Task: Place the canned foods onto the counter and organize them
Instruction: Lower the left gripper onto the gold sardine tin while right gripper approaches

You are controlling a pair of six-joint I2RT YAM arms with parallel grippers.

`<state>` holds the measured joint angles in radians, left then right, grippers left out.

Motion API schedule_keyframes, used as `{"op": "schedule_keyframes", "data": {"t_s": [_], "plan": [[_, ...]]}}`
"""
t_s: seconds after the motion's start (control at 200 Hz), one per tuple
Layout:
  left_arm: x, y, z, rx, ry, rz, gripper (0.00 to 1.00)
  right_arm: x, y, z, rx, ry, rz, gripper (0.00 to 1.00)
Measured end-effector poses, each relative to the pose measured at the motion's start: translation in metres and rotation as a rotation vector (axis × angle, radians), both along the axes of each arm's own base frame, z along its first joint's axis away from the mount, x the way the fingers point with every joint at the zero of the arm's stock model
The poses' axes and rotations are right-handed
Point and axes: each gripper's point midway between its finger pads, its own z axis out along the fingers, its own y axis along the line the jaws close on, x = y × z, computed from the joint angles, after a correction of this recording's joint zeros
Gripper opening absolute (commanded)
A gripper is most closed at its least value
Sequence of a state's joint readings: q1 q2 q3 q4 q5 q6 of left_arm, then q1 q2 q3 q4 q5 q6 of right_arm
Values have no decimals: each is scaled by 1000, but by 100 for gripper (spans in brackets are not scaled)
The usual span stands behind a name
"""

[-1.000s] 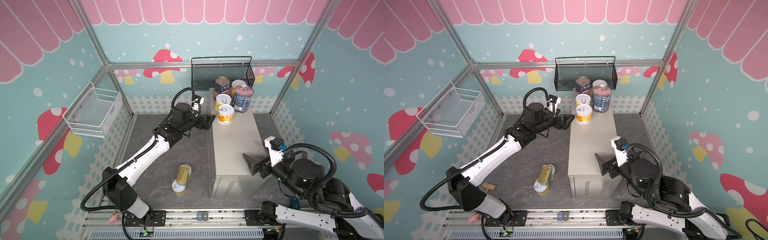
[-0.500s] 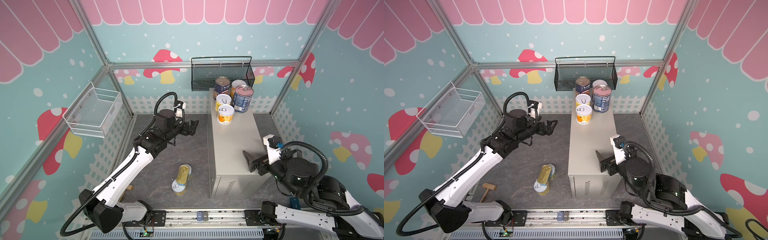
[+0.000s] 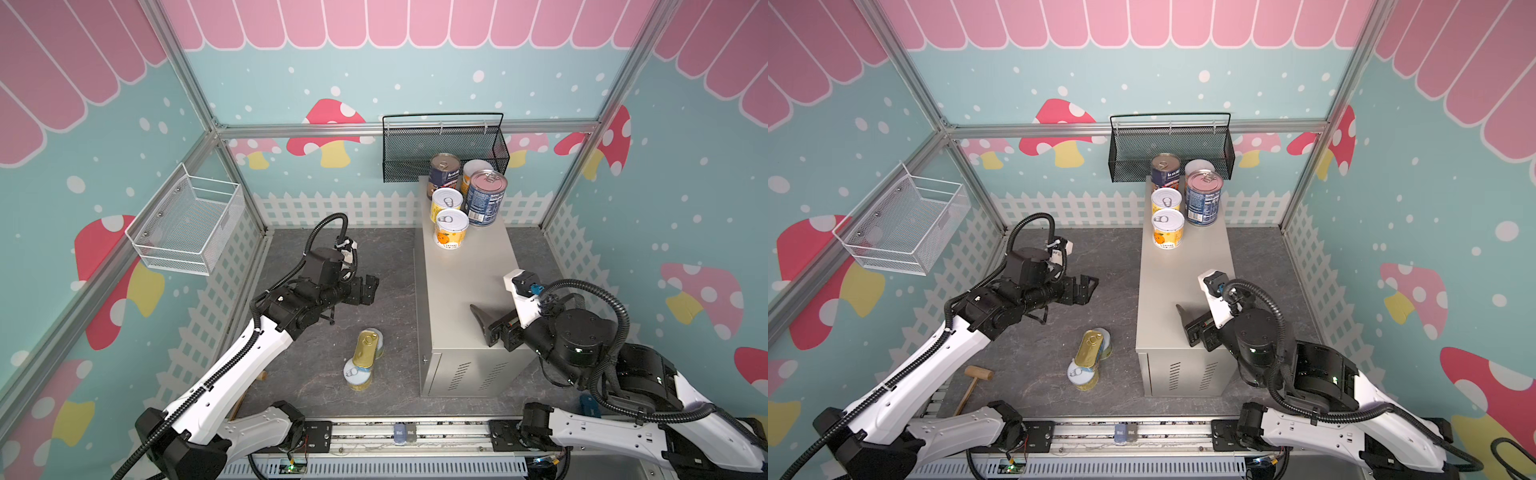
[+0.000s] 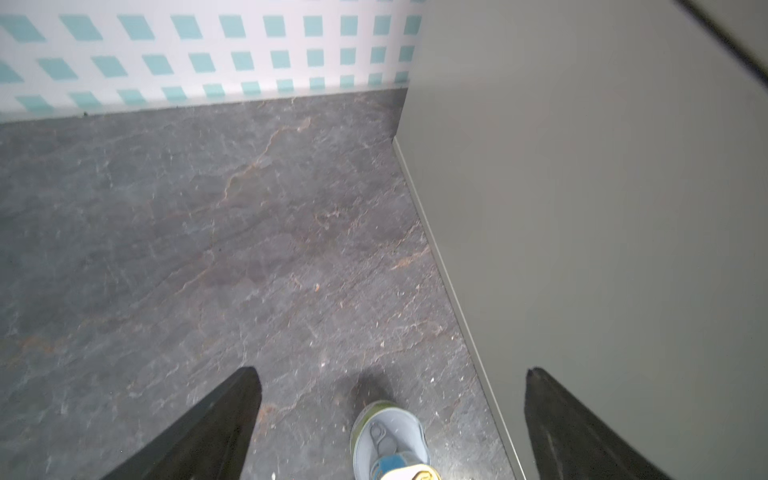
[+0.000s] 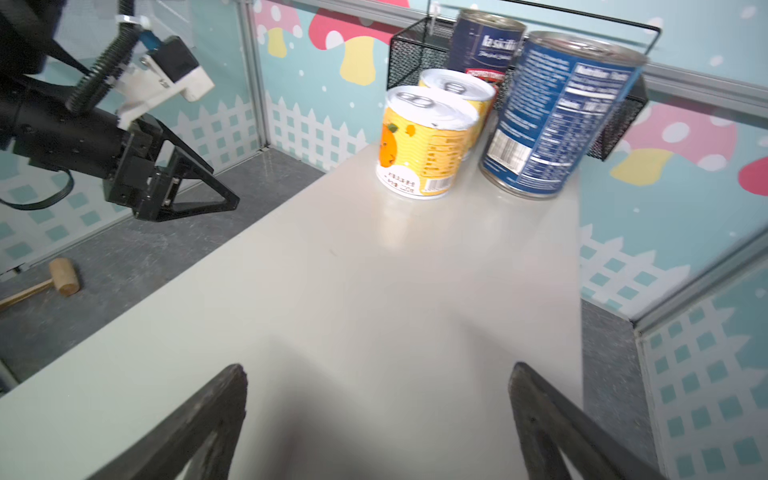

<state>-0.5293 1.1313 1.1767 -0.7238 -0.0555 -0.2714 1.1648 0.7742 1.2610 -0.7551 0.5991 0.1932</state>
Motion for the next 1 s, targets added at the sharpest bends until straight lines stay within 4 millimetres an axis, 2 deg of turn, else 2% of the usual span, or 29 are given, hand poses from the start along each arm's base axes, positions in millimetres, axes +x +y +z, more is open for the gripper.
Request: {"op": "schedule_keyframes", "data": {"t_s": [0.18, 0.25, 0.46, 0.595, 0.79, 1.001], "plan": [[-29, 20, -29, 4, 127, 87, 99, -8, 57, 15, -77, 26, 217, 99], [-42, 23, -41, 8, 171, 104, 99, -10, 78, 16, -113, 43, 284, 99], [-85, 13, -89, 68, 321, 79, 99, -16, 128, -7, -228, 129, 442, 99], [-102, 1, -111, 118, 379, 48, 99, -23, 140, -7, -229, 148, 510, 99], [-109, -8, -134, 187, 434, 40, 97, -30, 143, 0, -211, 151, 551, 99], [-112, -12, -148, 234, 465, 30, 85, -31, 143, -2, -216, 155, 561, 99]]}}
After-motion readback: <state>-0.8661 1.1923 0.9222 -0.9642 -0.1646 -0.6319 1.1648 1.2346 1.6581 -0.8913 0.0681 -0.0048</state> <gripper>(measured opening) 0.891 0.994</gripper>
